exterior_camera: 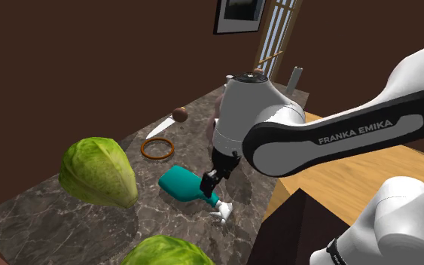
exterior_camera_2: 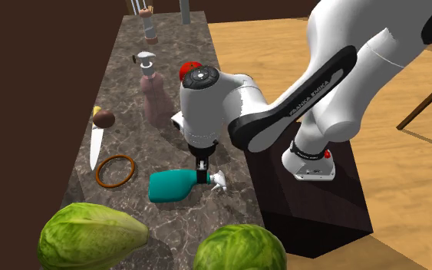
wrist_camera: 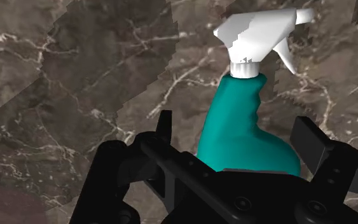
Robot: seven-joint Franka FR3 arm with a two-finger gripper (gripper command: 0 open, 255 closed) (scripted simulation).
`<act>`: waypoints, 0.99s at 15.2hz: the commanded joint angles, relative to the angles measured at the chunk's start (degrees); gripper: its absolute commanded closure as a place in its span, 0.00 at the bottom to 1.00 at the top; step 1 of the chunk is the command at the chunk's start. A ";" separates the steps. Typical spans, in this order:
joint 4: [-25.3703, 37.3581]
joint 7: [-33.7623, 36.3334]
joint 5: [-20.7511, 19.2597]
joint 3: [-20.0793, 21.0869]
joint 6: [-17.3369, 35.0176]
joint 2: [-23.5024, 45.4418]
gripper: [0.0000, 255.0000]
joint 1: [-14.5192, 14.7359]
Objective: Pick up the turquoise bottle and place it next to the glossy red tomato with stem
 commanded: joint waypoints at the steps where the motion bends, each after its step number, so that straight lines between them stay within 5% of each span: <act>1: 0.18 1.53 -0.96 1.35 2.62 2.28 0.00 0.00; 8: -1.70 2.95 -2.74 2.31 8.55 6.57 0.00 -0.71; 15: -1.70 2.94 -2.74 2.30 8.54 6.56 0.00 -0.70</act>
